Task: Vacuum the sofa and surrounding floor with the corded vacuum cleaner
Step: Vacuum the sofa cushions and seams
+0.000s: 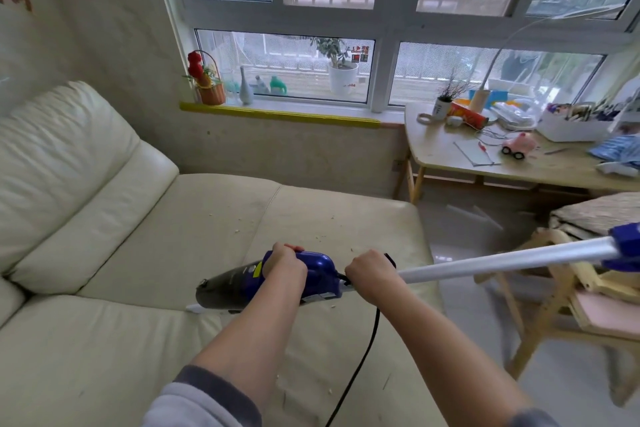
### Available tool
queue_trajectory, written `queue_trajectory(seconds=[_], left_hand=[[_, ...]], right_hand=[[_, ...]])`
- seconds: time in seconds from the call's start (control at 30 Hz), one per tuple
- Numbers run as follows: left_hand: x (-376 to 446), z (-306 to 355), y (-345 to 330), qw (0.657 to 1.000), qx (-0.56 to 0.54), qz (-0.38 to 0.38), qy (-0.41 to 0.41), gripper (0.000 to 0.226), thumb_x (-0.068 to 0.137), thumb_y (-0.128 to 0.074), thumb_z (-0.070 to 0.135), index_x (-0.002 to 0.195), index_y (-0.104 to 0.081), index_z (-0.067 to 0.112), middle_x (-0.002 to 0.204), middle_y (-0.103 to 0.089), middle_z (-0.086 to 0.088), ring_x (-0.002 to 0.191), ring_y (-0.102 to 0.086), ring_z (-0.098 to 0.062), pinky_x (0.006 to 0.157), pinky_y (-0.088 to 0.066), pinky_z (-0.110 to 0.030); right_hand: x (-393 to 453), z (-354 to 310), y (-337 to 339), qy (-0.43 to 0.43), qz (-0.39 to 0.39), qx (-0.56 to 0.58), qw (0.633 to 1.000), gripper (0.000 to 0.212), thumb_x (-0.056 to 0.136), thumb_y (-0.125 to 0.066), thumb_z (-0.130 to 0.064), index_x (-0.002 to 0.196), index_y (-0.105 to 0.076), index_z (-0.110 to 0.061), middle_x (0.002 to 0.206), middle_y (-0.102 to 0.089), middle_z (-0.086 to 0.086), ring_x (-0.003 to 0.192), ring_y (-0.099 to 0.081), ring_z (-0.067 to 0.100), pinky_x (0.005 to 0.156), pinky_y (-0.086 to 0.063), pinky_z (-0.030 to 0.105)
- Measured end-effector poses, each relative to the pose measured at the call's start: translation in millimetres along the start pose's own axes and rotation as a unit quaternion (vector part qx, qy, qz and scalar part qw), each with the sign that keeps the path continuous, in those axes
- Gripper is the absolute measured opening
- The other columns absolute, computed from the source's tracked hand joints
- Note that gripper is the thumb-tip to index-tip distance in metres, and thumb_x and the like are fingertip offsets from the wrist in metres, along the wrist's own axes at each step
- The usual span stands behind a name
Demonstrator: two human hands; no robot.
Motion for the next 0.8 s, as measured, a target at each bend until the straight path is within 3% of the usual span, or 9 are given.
queue_trajectory(seconds=[0.1,0.23,0.33,0.47,0.6,0.67,0.8], left_hand=[[-3,-4,-9,0.999,-0.033,-0.009,0.001,0.038,0.091,-0.037,0.01,0.053,-0.038,0.01,0.046,-0.047,-0.005,0.045,-0.044,-0.02,0.05,-0.04,-0.028],[-7,-6,-11,0.999,-0.044,0.006,-0.001,0.038,0.09,-0.038,0.008,0.052,-0.036,0.009,0.045,-0.046,-0.006,0.043,-0.042,-0.02,0.048,-0.039,-0.027],[-2,-3,-4,0.999,-0.041,0.026,-0.012,0.041,0.093,-0.034,0.009,0.053,-0.035,0.009,0.03,-0.042,-0.004,0.042,-0.042,-0.019,0.046,-0.037,-0.025],[14,7,13,0.998,-0.04,0.055,-0.003,0.042,0.095,-0.035,0.014,0.054,-0.037,0.009,0.023,-0.038,-0.001,0.035,-0.043,-0.018,0.048,-0.04,-0.026],[30,21,26,0.997,-0.009,0.072,-0.009,0.04,0.094,-0.036,0.014,0.055,-0.043,0.007,0.032,-0.046,-0.004,0.043,-0.045,-0.019,0.055,-0.044,-0.028],[40,28,34,0.996,0.009,0.083,-0.009,0.04,0.093,-0.037,0.015,0.055,-0.046,0.007,0.029,-0.045,-0.002,0.044,-0.045,-0.018,0.06,-0.044,-0.028],[59,45,53,0.995,0.009,0.102,-0.006,0.038,0.093,-0.039,0.016,0.058,-0.049,0.007,0.034,-0.048,-0.001,0.045,-0.044,-0.014,0.05,-0.038,-0.024]], right_hand=[[-7,10,-1,-0.004,0.013,-0.005,1.0,0.018,0.094,-0.051,-0.012,0.108,-0.063,-0.013,0.104,-0.067,0.003,0.096,-0.064,0.022,0.069,-0.04,0.029],[-5,14,-5,-0.002,0.016,-0.005,1.0,0.018,0.093,-0.052,-0.011,0.106,-0.063,-0.014,0.102,-0.068,0.003,0.094,-0.064,0.022,0.069,-0.041,0.029],[4,6,-8,0.008,0.018,-0.003,1.0,0.017,0.092,-0.051,-0.01,0.104,-0.063,-0.015,0.098,-0.068,0.003,0.089,-0.065,0.022,0.07,-0.046,0.029],[24,-11,-5,0.028,0.018,0.012,0.999,0.016,0.093,-0.053,-0.013,0.104,-0.065,-0.014,0.096,-0.068,0.001,0.087,-0.065,0.021,0.065,-0.042,0.029],[43,-29,0,0.022,0.018,0.013,1.0,0.018,0.089,-0.055,-0.01,0.102,-0.066,-0.014,0.093,-0.069,0.003,0.083,-0.066,0.022,0.071,-0.052,0.03],[52,-41,5,0.027,0.025,0.014,0.999,0.018,0.09,-0.055,-0.009,0.103,-0.066,-0.013,0.095,-0.069,0.003,0.085,-0.067,0.021,0.065,-0.048,0.029],[73,-64,19,0.054,0.034,0.019,0.998,0.019,0.092,-0.051,-0.008,0.107,-0.064,-0.012,0.102,-0.068,0.002,0.091,-0.066,0.02,0.063,-0.04,0.028]])
Point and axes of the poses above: each hand's wrist, its own x-axis towards the middle knuckle, its own y-axis out of the back of the hand, z = x × y, the point moved 1 cm from there along x, towards the middle knuckle
